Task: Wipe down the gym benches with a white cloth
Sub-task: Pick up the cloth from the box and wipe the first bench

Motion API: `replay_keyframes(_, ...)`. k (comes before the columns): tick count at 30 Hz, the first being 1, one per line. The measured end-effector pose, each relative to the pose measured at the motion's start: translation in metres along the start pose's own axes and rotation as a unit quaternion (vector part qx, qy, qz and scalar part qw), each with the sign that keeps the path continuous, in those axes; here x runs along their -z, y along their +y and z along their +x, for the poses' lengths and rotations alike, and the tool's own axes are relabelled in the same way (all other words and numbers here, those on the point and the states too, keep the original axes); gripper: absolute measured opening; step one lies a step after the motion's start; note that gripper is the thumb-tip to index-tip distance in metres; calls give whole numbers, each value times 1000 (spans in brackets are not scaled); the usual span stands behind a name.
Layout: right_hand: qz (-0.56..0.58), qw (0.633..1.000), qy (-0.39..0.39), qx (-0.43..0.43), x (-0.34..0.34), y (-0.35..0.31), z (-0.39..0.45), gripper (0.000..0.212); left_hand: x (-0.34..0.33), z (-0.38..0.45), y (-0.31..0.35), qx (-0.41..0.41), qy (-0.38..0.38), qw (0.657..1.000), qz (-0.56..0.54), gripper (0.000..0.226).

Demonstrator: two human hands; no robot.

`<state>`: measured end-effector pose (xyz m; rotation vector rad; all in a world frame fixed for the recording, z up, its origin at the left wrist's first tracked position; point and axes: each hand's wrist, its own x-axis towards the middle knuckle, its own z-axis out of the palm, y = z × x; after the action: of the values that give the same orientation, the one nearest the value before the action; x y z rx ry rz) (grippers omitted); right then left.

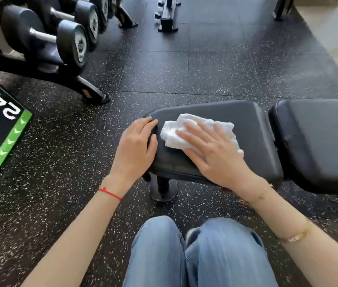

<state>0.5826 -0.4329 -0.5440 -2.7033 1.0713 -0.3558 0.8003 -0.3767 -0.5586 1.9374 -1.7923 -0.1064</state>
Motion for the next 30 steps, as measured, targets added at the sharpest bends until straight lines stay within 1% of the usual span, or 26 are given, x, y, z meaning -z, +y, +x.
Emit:
replay_keyframes(3, 10, 998, 28, -56, 4, 28, -10, 49, -4, 2, -2, 1, 3, 1000, -10, 43)
replay_keyframes(5, 14, 993, 11, -117, 10, 46, 1, 48, -7, 5, -2, 3, 3, 1000, -20, 43)
replay_keyframes(7, 2, 989, -9, -149, 9, 46, 24, 47, -9, 9, -1, 15, 7, 999, -34, 44)
replay_keyframes(8, -9, 989, -16, -148, 6, 37, 32, 47, -11, 11, 0, 23, 9, 999, -43, 44)
replay_keyframes(10, -23, 994, -4, -108, 1, 15, 30, 47, -16, 15, 2, 38, 12, 998, -58, 44)
replay_keyframes(12, -4, 998, 10, -54, -3, 2, -2, 49, -21, 18, 3, 45, 24, 997, -61, 44)
replay_keyframes(14, 34, 999, -10, -31, 0, 6, -39, 53, -24, 18, 4, 51, 38, 996, -64, 45)
replay_keyframes(16, 38, 997, -17, -57, 9, 32, -44, 53, -24, 17, 5, 54, 43, 995, -67, 48)
replay_keyframes(18, -1, 994, -11, -110, 18, 56, -15, 50, -23, 16, 6, 53, 43, 995, -67, 51)
replay_keyframes(20, -31, 988, -26, -151, 17, 57, 26, 50, -23, 16, 6, 50, 44, 996, -66, 51)
replay_keyframes(21, -28, 988, -31, -151, 12, 48, 41, 50, -23, 16, 6, 48, 44, 996, -66, 49)
replay_keyframes(23, -7, 994, -18, -110, -1, 23, 43, 50, -24, 16, 5, 45, 45, 996, -64, 46)
replay_keyframes(26, 24, 999, 9, -44, -11, 4, -10, 52, -26, 16, 3, 46, 46, 996, -63, 44)
replay_keyframes(28, 37, 998, 6, -45, -5, 18, -37, 51, -26, 16, 3, 46, 49, 996, -67, 46)
replay_keyframes(30, 24, 997, 17, -73, 6, 45, -29, 48, -25, 15, 3, 47, 51, 995, -70, 47)
